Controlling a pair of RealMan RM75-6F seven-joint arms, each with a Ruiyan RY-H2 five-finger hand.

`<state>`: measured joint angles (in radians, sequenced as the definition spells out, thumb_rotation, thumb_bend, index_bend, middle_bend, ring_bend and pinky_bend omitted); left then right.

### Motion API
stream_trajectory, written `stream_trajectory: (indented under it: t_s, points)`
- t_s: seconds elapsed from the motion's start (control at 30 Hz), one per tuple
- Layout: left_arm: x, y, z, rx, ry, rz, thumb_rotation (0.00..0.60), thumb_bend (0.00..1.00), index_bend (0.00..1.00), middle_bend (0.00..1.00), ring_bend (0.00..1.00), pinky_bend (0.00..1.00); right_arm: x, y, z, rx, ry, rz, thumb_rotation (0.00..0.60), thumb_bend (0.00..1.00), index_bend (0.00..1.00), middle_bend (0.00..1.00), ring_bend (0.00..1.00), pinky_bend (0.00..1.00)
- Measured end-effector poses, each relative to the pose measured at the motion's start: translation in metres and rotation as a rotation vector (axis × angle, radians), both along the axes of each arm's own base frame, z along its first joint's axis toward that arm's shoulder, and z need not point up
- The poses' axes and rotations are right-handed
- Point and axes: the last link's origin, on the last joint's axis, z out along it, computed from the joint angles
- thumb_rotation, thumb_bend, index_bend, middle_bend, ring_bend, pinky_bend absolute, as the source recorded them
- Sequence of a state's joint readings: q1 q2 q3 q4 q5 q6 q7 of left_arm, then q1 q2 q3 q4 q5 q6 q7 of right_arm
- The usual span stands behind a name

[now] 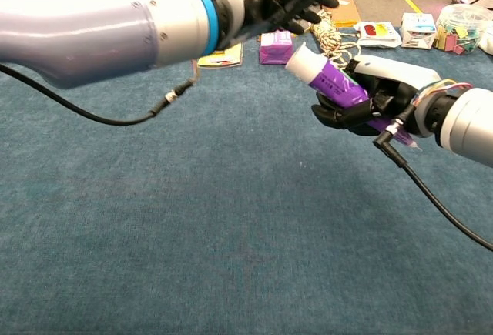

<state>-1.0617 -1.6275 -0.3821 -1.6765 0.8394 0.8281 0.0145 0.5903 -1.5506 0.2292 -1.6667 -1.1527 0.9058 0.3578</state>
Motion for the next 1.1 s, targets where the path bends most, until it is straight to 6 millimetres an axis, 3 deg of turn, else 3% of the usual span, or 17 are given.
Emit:
stream_trajectory:
  t_s: [0.17,0.27,0.47,0.6,0.7,0.77,1.1]
  points:
    - [-0.016,0.005,0.021,0.061,0.032,-0.008,0.0,0.0,0.0,0.0,0.0,0.0,-0.015,-0.004,0.002,-0.01,0.093,0.017,0.6,0.61,0.79,0.83,0.88,0.99]
    - [-0.029,0.008,0.037,0.1,0.064,-0.011,0.0,0.0,0.0,0.0,0.0,0.0,-0.024,-0.005,0.002,-0.012,0.17,0.042,0.6,0.62,0.69,0.74,0.77,0.89]
    - [-0.066,0.006,0.067,0.174,0.157,-0.014,0.0,0.0,0.0,0.0,0.0,0.0,-0.041,-0.008,0.0,0.0,0.329,0.099,0.6,0.62,0.48,0.52,0.48,0.53]
    - [-0.094,0.002,0.079,0.219,0.242,-0.02,0.0,0.0,0.0,0.0,0.0,0.0,-0.048,-0.008,-0.001,0.001,0.411,0.133,0.6,0.57,0.23,0.24,0.18,0.18]
    - [-0.11,-0.002,0.085,0.243,0.3,-0.032,0.0,0.0,0.0,0.0,0.0,0.0,-0.052,-0.008,-0.001,0.019,0.458,0.148,0.6,0.54,0.06,0.07,0.04,0.04]
    - [-0.117,-0.005,0.086,0.255,0.327,-0.038,0.0,0.0,0.0,0.0,0.0,0.0,-0.054,-0.008,0.0,0.028,0.476,0.149,0.6,0.53,0.0,0.0,0.0,0.0]
    - [-0.139,-0.006,0.087,0.297,0.395,-0.041,0.0,0.0,0.0,0.0,0.0,0.0,-0.052,-0.013,0.011,0.013,0.501,0.153,0.6,0.48,0.0,0.0,0.0,0.0]
